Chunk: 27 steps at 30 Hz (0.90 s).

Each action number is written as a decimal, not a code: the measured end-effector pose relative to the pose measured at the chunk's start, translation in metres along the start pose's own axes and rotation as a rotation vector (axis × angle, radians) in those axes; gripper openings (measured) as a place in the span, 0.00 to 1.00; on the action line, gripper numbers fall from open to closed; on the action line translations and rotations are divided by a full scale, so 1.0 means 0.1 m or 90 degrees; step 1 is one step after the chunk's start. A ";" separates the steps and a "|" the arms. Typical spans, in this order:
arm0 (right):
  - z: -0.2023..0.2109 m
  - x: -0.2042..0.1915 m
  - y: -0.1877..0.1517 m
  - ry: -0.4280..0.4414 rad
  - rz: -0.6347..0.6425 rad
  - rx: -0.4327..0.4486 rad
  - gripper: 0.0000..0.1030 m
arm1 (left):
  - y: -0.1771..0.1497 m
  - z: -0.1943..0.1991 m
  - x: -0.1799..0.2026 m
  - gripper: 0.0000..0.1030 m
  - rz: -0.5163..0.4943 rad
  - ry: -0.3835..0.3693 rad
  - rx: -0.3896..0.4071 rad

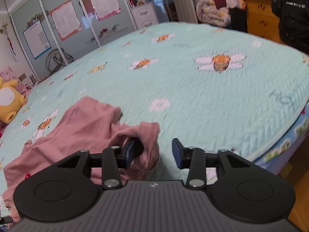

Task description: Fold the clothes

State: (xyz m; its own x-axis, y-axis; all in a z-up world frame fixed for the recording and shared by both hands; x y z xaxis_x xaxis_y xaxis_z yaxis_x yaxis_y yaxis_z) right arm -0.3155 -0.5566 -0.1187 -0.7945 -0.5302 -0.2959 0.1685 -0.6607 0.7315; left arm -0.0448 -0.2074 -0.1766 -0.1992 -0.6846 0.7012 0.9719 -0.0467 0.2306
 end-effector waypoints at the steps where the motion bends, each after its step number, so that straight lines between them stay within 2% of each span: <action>1: -0.01 0.02 0.01 -0.004 0.004 0.000 0.43 | 0.00 -0.01 0.02 0.54 -0.004 -0.003 0.002; 2: -0.04 0.04 0.01 -0.007 0.007 -0.003 0.43 | 0.02 -0.01 0.04 0.35 -0.009 -0.007 0.009; 3: -0.09 0.06 -0.02 -0.009 0.010 -0.011 0.36 | 0.03 -0.01 0.07 0.06 -0.015 -0.011 0.016; 4: -0.12 0.08 -0.03 -0.009 0.011 -0.017 0.22 | 0.07 0.03 0.09 0.06 -0.023 -0.013 0.031; 7: -0.10 0.07 0.02 0.003 0.005 -0.009 0.09 | 0.36 0.37 0.22 0.05 -0.046 -0.027 0.120; 10: -0.06 0.04 0.10 0.023 -0.003 0.001 0.08 | 0.93 1.03 0.44 0.04 -0.063 -0.054 0.248; 13: 0.20 -0.15 0.41 0.126 -0.035 0.024 0.08 | 1.53 1.88 0.67 0.04 -0.082 -0.074 0.394; 15: 0.32 -0.37 0.49 0.197 -0.024 0.021 0.09 | 1.76 2.27 0.72 0.04 -0.086 -0.064 0.456; 16: 0.30 -0.50 0.42 0.206 0.011 -0.006 0.12 | 1.84 2.37 0.70 0.04 -0.084 -0.051 0.473; 18: 0.23 -0.73 0.24 0.220 0.074 -0.064 0.22 | 1.88 2.32 0.60 0.04 -0.081 -0.022 0.458; 22: -0.17 -0.85 -0.48 0.197 0.100 -0.234 0.24 | 1.59 1.81 0.04 0.05 -0.041 0.056 0.361; 25: -0.21 -0.82 -0.75 0.216 0.056 -0.288 0.27 | 1.31 1.50 -0.41 0.05 -0.005 0.094 0.301; 27: -0.14 -0.78 -0.68 0.226 0.040 -0.273 0.30 | 1.22 1.35 -0.64 0.06 0.022 0.109 0.274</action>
State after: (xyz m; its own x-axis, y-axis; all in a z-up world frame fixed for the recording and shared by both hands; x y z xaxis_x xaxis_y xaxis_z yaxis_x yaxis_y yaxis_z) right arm -0.2574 -0.4778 -0.1536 -0.5429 -0.6733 -0.5019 0.4907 -0.7393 0.4611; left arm 0.0692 -0.0711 -0.1025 -0.1096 -0.7921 0.6005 0.8298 0.2596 0.4939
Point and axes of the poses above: each gripper's, at about its wrist camera, not at the fingertips, and z roughly against the way its jaws point, x to its right, y to its top, the point moved 10 cm from there along -z, roughly the way its jaws point, and after that the axes turned 1 degree about -x, right-handed, at the moved point
